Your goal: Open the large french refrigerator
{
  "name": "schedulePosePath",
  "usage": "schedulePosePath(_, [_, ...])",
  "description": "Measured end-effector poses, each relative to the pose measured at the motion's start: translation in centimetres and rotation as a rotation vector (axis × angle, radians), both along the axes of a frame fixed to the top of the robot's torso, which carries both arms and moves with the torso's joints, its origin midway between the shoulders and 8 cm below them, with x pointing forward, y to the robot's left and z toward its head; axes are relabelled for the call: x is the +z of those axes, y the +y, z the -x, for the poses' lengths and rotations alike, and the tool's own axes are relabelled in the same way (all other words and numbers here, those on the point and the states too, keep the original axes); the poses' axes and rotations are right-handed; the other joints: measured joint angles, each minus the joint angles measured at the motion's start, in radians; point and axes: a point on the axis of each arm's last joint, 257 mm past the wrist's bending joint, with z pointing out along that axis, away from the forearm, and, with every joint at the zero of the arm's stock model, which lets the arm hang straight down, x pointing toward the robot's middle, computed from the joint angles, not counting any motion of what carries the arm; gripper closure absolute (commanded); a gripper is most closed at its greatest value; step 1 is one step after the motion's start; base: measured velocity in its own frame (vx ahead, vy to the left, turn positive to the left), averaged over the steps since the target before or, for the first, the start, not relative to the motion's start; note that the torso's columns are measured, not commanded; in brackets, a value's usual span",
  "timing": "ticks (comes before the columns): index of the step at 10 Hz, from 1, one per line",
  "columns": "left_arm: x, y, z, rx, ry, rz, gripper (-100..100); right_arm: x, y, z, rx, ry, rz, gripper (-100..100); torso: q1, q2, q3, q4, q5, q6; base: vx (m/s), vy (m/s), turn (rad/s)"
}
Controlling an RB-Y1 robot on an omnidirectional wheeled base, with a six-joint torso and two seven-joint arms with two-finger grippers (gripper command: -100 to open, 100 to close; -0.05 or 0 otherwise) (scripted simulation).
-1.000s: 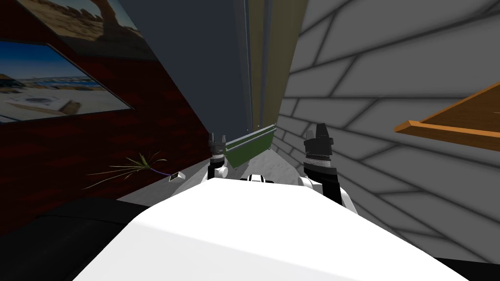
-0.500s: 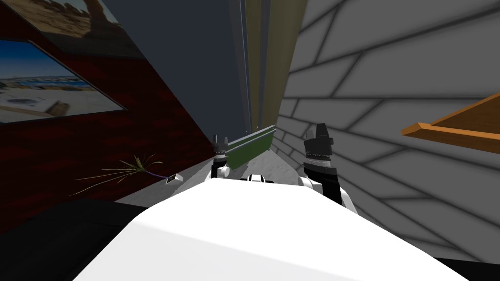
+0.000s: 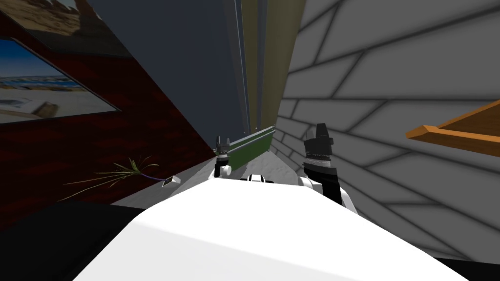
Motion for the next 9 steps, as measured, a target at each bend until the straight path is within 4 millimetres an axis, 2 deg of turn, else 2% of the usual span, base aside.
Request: schedulePosePath(9, [-5.1, 0.1, -3.0, -0.009, 0.077, 0.066, -100, 0.0, 0.0, 0.0, 0.0, 0.0, 0.0, 0, 0.0, 0.001, 0.0, 0.0, 0.0, 0.0, 0.068, -0.033, -0.004])
